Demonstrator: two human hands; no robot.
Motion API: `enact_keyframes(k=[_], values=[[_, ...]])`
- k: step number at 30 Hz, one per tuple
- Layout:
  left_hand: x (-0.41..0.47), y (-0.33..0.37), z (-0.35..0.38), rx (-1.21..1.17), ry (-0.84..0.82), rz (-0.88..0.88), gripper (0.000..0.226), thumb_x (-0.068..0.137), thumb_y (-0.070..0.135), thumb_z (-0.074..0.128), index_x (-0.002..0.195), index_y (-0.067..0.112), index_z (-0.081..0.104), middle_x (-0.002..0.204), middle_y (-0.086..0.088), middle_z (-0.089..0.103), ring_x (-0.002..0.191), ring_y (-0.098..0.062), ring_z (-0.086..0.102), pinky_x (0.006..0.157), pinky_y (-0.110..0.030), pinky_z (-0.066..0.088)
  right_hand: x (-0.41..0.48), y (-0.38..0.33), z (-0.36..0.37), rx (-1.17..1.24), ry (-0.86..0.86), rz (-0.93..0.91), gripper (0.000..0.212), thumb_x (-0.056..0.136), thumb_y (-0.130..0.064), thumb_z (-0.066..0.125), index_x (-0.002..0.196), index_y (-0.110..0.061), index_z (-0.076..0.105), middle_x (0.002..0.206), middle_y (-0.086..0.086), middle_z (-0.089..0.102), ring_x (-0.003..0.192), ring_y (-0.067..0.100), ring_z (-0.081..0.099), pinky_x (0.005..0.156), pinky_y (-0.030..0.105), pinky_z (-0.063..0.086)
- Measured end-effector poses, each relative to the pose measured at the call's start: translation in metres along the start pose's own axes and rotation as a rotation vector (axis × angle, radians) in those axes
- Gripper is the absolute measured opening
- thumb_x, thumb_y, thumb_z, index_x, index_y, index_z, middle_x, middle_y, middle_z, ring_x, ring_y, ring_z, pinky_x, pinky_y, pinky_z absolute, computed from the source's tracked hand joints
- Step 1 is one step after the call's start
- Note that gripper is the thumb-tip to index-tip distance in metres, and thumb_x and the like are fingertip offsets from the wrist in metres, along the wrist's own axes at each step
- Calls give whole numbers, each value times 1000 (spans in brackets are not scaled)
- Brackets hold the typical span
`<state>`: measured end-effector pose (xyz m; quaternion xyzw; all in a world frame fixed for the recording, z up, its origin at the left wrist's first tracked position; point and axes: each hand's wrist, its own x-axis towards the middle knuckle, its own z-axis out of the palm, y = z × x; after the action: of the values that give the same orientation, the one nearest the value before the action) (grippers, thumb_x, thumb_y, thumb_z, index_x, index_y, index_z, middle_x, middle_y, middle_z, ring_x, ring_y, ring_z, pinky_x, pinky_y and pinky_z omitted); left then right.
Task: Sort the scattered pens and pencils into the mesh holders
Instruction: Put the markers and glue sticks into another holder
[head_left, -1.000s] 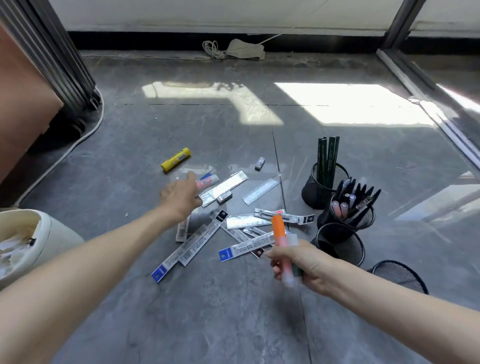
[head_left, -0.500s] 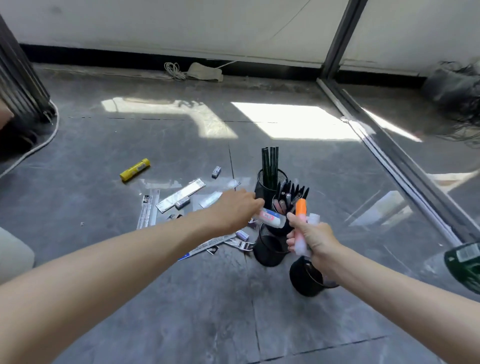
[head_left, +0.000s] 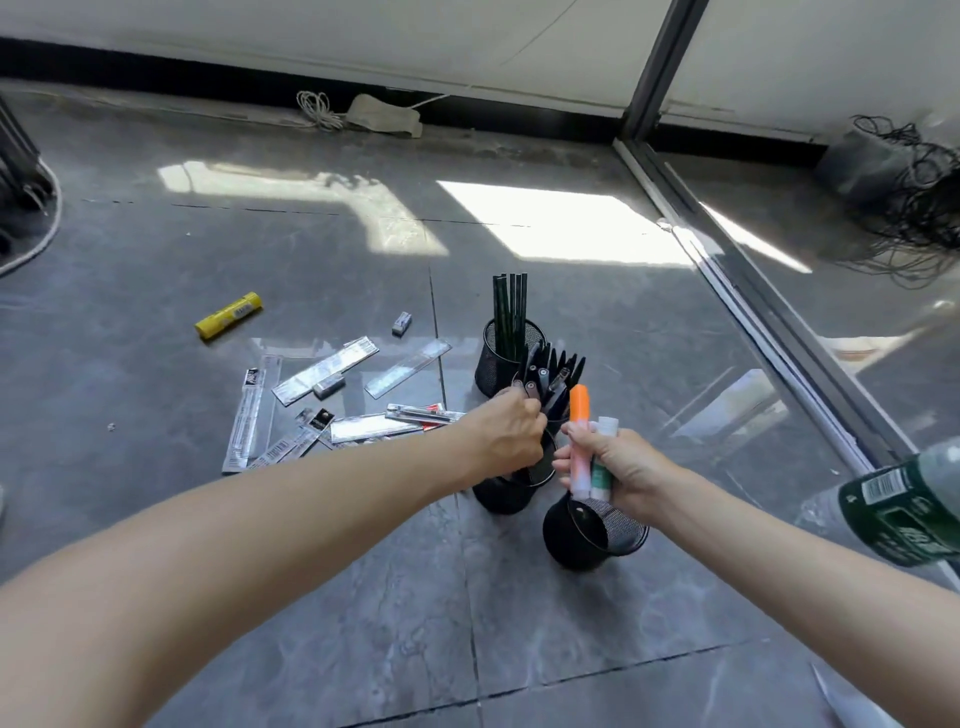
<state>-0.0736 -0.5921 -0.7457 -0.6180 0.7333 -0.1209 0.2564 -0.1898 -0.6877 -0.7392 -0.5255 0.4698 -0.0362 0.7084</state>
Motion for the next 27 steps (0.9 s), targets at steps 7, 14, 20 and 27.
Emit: enact_keyframes(k=[7, 14, 20, 27], values=[[-5, -12, 13, -284, 145, -152, 24, 91, 9, 43, 114, 13, 49, 116, -7, 47, 105, -24, 47, 70, -31, 34, 7, 1, 0, -6, -50, -20, 6, 91, -1, 57, 97, -4, 57, 79, 15, 63, 68, 22, 62, 64, 32, 52], [-6, -30, 11, -1130, 133, -591, 42, 86, 4, 47, 126, 13, 46, 118, -9, 50, 106, -26, 50, 76, -35, 43, 14, 2, 4, -313, 3, -151, 3, 88, -8, 64, 90, -7, 63, 91, 15, 69, 83, 24, 68, 83, 43, 50], [-8, -31, 8, -1627, 197, -607, 38, 84, 18, 66, 119, 15, 53, 81, 3, 58, 70, -12, 55, 59, -23, 44, 13, 0, 14, -392, -22, -285, 14, 87, -5, 64, 99, 2, 67, 77, 6, 64, 72, 16, 61, 69, 25, 50], [-16, -39, 10, -1750, 289, -679, 15, 86, 13, 64, 95, 12, 52, 77, 0, 54, 66, -12, 48, 59, -23, 39, 5, -4, 18, -321, -15, -361, 7, 88, -7, 64, 84, -12, 68, 72, 2, 63, 63, 5, 58, 61, 16, 46]])
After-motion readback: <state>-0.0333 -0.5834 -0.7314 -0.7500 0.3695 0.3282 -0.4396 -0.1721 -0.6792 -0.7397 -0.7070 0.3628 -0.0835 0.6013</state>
